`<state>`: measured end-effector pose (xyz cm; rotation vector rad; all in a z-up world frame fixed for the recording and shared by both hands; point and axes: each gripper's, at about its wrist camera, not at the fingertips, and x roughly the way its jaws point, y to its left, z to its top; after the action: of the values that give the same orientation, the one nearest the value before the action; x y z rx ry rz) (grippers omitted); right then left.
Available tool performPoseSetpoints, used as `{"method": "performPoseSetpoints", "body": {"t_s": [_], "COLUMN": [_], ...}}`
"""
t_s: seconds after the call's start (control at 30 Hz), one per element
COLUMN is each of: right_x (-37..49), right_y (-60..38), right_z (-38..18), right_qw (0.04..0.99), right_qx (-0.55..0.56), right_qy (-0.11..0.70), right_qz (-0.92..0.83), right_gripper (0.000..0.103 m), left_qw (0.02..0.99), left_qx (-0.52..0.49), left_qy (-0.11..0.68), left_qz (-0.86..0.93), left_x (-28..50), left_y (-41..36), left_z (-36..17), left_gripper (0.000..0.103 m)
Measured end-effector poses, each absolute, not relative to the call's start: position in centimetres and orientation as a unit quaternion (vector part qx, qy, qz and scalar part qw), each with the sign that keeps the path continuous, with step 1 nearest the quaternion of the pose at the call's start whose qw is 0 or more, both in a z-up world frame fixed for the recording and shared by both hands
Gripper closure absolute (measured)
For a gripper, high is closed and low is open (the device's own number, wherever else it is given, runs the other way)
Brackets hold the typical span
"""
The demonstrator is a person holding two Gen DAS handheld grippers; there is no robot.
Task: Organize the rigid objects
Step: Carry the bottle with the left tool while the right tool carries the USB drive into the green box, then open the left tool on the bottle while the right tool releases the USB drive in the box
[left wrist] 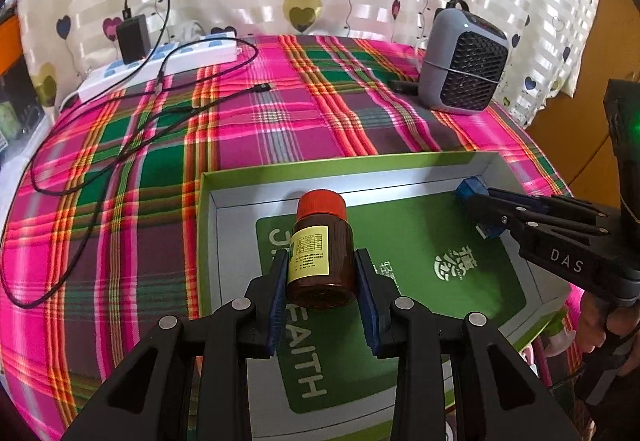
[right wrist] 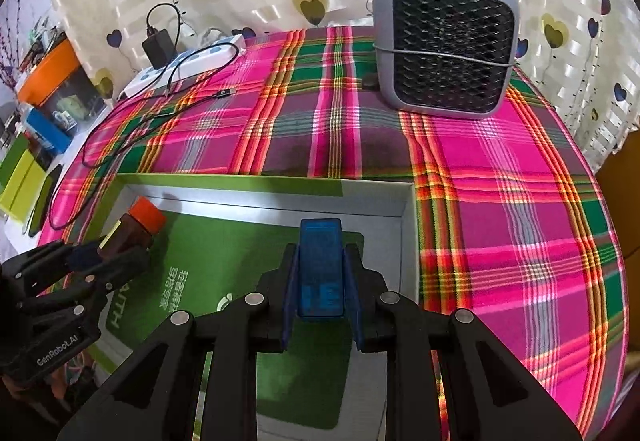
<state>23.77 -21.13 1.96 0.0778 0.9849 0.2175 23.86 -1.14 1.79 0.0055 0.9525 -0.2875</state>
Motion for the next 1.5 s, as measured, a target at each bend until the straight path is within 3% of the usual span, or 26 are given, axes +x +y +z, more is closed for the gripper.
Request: {"method": "performPoseSetpoints", "body": {"t_s": [0.83,0.97,1.1,1.5], "right_x": [24.3,24.3,24.2,22.6], "right_y": [-20.5,-20.4,-20.5,-20.9], "right_z": [1.6,1.6,1.9,3.2], "right_qw": [0.873,0.872,0.875,0.886], "right_qx": [0.019,0.018,0.029,0.049], "right_qy": [0.479,0.479,0.473,0.454], "right_qz": [0.094,0.094,0.093,0.083], "right_gripper": [0.079,0.075,0.059,0.054], "left_qw": [0.877,0.876,0.876,0.886], "left_qx": [0.025,0.020,0.010,-0.005], "left_qy": [0.462,0.460,0.459,0.436], "left_qz": [-0.134,-0.142,-0.148,-0.159], "left_x": [24.1,24.1,24.0,22.0], "left_y": [-1.5,-1.5,-1.3,-0.3], "left_z": [1.3,1.4,1.5,3.4], "left_gripper": [0.072,0.072,0.069,0.067]}}
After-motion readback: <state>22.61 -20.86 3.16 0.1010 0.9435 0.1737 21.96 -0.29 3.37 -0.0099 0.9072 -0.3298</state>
